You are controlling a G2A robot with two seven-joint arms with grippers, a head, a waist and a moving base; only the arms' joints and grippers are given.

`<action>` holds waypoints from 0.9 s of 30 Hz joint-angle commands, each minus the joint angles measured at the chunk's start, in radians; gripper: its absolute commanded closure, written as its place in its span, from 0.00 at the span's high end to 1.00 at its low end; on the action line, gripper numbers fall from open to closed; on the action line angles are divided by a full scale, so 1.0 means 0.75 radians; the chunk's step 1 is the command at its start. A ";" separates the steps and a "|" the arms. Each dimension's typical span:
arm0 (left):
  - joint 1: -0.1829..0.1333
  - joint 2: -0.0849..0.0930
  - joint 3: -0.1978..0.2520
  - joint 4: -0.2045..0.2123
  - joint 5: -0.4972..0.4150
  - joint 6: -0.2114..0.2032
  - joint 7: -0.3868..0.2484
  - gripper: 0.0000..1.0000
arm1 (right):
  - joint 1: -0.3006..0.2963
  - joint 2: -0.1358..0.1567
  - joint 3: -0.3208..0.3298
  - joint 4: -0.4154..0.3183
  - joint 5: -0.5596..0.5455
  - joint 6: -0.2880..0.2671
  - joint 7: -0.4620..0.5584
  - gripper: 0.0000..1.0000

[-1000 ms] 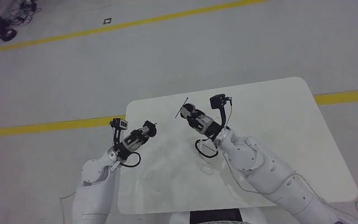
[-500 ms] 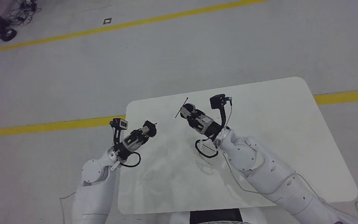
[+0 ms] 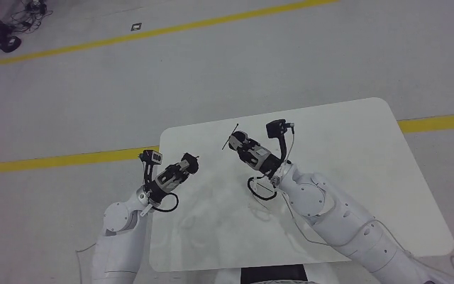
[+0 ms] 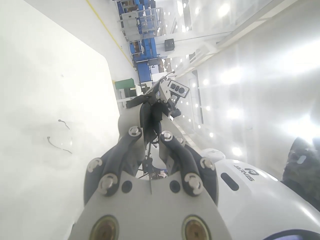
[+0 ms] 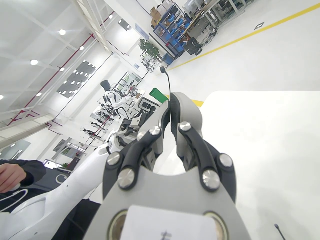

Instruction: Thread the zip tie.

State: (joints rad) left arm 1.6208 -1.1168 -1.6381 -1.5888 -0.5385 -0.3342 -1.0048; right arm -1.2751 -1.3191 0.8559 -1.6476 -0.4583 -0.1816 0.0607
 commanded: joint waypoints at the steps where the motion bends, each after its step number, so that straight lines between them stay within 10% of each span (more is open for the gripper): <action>1: 0.002 -0.002 0.022 -0.007 -0.002 0.004 0.030 0.00 | 0.000 0.000 0.000 0.000 0.000 0.000 0.000 0.00; 13: -0.052 -0.023 0.158 0.021 0.010 -0.008 0.101 0.00 | 0.000 0.000 0.000 0.000 0.000 0.000 0.000 0.00; 27: -0.060 -0.031 0.171 0.022 0.017 -0.008 0.118 0.00 | -0.011 -0.002 -0.006 -0.009 -0.023 0.003 -0.007 0.00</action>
State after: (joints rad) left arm 1.5755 -1.1396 -1.5099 -1.5722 -0.5257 -0.3400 -0.9163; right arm -1.2806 -1.3200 0.8536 -1.6515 -0.4659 -0.1800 0.0580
